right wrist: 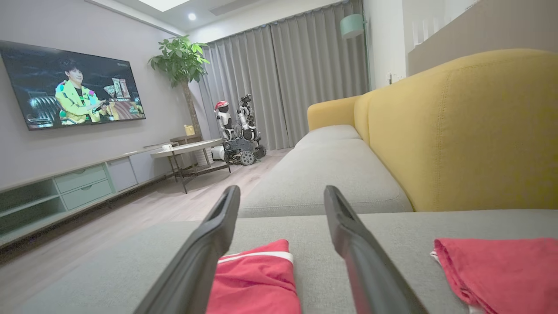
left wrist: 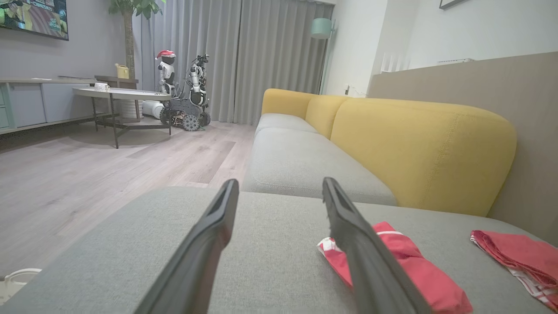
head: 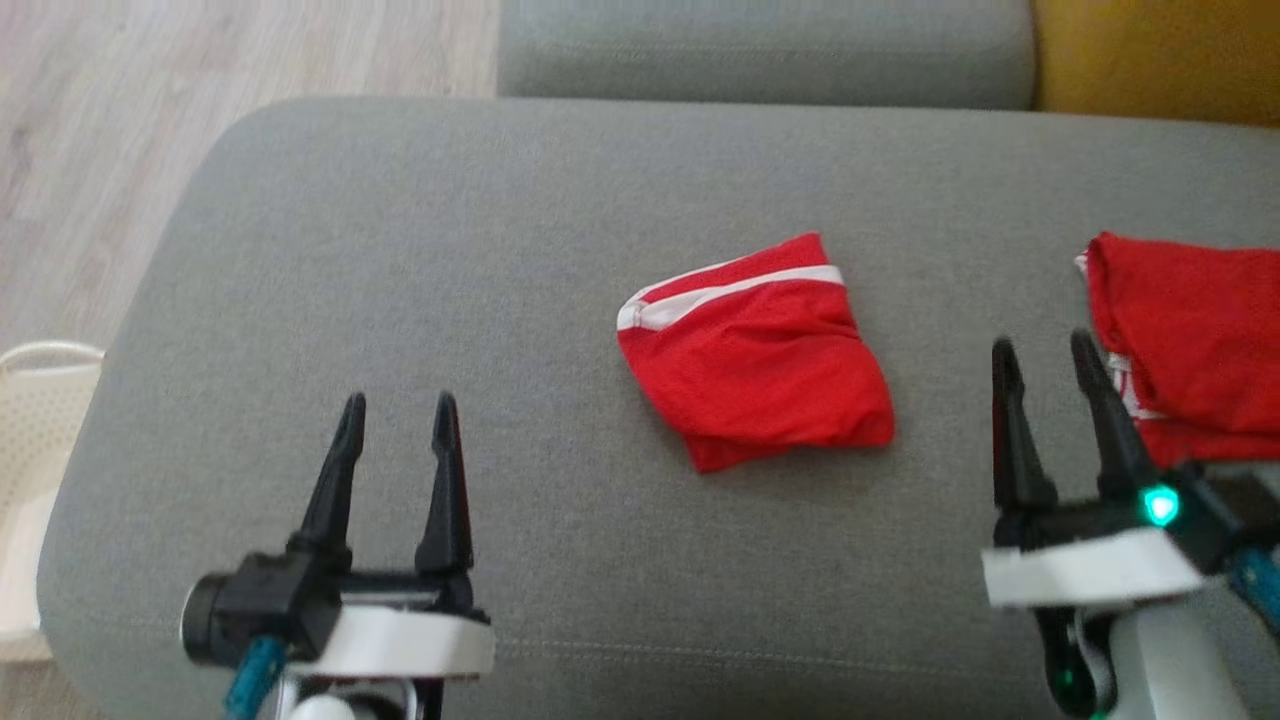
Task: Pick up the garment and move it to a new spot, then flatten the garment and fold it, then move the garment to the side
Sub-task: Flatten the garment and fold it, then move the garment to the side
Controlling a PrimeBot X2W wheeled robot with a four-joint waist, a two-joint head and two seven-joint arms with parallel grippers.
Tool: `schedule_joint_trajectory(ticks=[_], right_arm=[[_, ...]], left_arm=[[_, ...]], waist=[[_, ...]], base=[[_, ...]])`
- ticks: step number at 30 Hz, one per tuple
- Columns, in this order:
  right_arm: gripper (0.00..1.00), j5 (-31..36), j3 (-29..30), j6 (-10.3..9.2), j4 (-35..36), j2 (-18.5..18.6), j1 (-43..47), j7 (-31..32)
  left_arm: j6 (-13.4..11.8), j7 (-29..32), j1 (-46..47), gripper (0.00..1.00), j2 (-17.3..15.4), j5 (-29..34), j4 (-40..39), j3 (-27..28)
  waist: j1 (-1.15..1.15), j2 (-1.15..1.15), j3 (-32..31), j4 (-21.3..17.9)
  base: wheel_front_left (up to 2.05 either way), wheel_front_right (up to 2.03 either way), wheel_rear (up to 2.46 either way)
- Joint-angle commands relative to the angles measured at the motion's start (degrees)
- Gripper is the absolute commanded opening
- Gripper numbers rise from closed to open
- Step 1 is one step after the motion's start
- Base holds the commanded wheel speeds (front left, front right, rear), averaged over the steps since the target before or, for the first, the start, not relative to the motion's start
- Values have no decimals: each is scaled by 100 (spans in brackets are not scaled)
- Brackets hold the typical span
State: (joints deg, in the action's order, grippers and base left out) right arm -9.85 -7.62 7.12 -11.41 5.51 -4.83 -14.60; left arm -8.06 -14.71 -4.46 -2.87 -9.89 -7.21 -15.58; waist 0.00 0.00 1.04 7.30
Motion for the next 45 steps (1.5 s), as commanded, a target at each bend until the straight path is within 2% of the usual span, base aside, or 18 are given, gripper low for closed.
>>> schedule_joint_trajectory(ticks=[1, 5, 10, 37, 45], right_arm=[[100, 95, -109, 36, 276, -32, 110, -40], [100, 104, -62, 36, 409, -123, 612, -40], [100, 195, -178, 36, 426, -180, 831, -40], [100, 351, -230, 36, 502, -245, 947, -40], [100, 311, -283, 36, 226, -248, 779, -40]], left_arm=[[9, -29, 36, 100, 0, 133, -219, 232], [8, -29, -263, 100, 0, 279, -183, 322], [63, -29, -503, 100, 0, 532, -72, 311], [68, -29, -604, 100, 0, 760, 82, 209], [116, -29, -546, 100, 0, 846, 140, 112]], waist=[[0, 0, -99, -80], [0, 0, -200, -175], [0, 0, -277, -271], [0, 0, -341, -168], [0, 0, -213, -26]], base=[[0, 0, 0], [0, 0, 0], [0, 0, 0], [0, 0, 0], [0, 0, 0]])
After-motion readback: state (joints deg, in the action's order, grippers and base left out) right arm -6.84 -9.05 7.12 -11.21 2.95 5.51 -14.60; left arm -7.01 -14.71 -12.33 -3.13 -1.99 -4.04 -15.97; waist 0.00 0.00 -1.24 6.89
